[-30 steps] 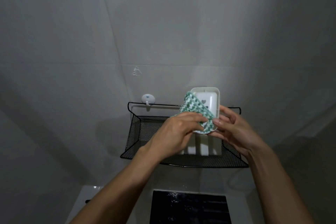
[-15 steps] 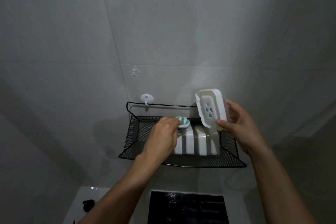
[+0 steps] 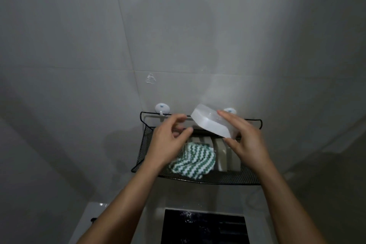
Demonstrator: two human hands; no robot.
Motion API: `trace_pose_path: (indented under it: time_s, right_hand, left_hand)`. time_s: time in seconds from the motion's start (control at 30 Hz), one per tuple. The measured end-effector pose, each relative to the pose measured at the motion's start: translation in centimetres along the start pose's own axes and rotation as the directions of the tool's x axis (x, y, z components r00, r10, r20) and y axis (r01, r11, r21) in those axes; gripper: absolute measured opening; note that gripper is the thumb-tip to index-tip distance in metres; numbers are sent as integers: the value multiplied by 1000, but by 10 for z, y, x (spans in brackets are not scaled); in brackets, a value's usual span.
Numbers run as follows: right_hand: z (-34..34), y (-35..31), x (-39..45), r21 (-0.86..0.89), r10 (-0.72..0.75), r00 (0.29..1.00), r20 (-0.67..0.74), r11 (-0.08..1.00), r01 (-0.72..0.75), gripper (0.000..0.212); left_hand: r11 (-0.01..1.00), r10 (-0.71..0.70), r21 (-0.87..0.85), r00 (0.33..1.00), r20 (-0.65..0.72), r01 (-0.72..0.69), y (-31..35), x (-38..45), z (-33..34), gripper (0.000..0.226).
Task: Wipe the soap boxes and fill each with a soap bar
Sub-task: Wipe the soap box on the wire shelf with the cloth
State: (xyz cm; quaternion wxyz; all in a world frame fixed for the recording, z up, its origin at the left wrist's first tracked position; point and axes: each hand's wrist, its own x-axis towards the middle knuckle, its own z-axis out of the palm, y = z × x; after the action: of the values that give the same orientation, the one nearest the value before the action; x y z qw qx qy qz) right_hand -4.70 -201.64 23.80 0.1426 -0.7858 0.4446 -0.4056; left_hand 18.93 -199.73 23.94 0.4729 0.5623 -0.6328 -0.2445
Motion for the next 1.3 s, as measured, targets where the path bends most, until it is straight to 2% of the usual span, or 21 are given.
trace_pose_path:
  time_s: [0.07,0.13,0.2,0.27,0.33,0.4,0.47,0.5,0.57,0.67,0.83,0.93,1.1,1.2,1.3]
  right_hand:
    - [4,-6,2,-25,-58,998,10,998,58,83]
    - [10,-13,4,-28,-85,996,34,996,86,83]
    - [14,-18,7,-21,-112,992,52,993,113,83]
    - [16,-20,7,-9,-120,991,62,993,121,83]
    - [16,-18,6,54,-77,995,65,996,73,82]
    - [13,-13,4,257,74,994,79,962,-92,81]
    - [9,-9,3,540,260,953,158,785,-304,84]
    - [8,-6,3,637,294,931,216,680,-363,86]
    - [8,0,0,757,251,916,312,518,-399,82]
    - [7,1,-4,838,213,914,346,368,-403,77]
    - [7,4,-9,846,239,906,349,335,-415,62]
    - [8,6,-12,849,270,901,341,322,-418,59]
    - [9,8,-14,846,290,887,358,301,-440,81]
    - [12,8,-13,840,287,882,374,298,-454,83]
    - [15,7,-13,837,264,884,387,302,-457,81]
  left_hand:
    - [999,10,-54,998,63,-6,7,8,-8,52]
    - [999,34,-9,989,141,-33,12,11,-12,67]
    - [998,48,42,990,135,-54,14,11,-11,72]
    - [999,31,24,997,75,-33,14,10,-9,70]
    - [996,-9,-86,999,40,13,11,9,-10,73]
    - [972,-20,-232,999,41,29,6,8,-14,76]
    - [942,14,-336,998,61,8,3,6,-18,73]
    - [928,35,-371,996,80,-3,2,4,-19,72]
    - [909,75,-417,989,125,-17,2,1,-19,70]
    - [887,103,-462,978,181,-8,3,-1,-19,70]
    - [881,100,-470,945,312,62,0,0,-24,77]
    - [883,79,-460,940,332,89,-1,1,-25,75]
    - [918,5,-389,979,204,76,3,9,-22,61]
    - [939,-53,-333,993,103,85,6,15,-17,46]
    - [924,-155,-351,988,29,155,10,20,-13,54]
